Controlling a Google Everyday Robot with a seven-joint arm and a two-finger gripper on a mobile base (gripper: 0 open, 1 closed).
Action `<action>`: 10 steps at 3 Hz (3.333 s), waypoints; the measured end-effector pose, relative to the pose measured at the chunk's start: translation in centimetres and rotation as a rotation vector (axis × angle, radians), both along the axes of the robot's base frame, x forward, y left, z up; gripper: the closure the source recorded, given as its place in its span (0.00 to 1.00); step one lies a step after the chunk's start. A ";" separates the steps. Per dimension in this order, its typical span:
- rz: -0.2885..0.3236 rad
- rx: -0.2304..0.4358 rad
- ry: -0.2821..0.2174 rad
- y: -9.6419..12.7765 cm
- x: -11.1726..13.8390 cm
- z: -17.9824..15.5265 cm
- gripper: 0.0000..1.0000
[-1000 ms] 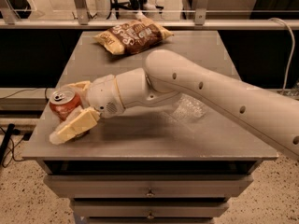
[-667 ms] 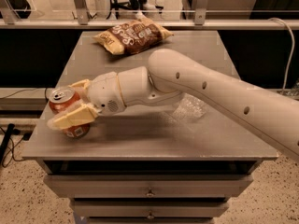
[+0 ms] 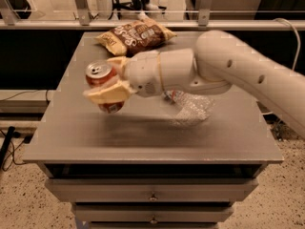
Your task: Move coke can near water bottle
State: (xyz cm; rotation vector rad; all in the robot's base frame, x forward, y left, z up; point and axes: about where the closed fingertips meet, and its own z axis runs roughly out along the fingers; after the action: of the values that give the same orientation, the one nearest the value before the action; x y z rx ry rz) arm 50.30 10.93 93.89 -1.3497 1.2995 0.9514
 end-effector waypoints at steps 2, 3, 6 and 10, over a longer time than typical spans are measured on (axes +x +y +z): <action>-0.203 -0.020 -0.164 -12.6 3.0 10.4 1.00; -0.212 -0.012 -0.185 -13.0 3.2 11.5 1.00; -0.395 -0.029 -0.221 -24.8 8.6 9.5 1.00; -0.514 0.080 -0.034 -28.2 11.0 -0.1 0.85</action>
Offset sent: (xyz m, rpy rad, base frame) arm 0.0538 -0.2201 0.1627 -0.0457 -0.2408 -0.3487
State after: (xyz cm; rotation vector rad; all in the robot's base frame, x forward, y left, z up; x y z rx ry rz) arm 61.34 -17.31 93.76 -0.8980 1.4679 0.6125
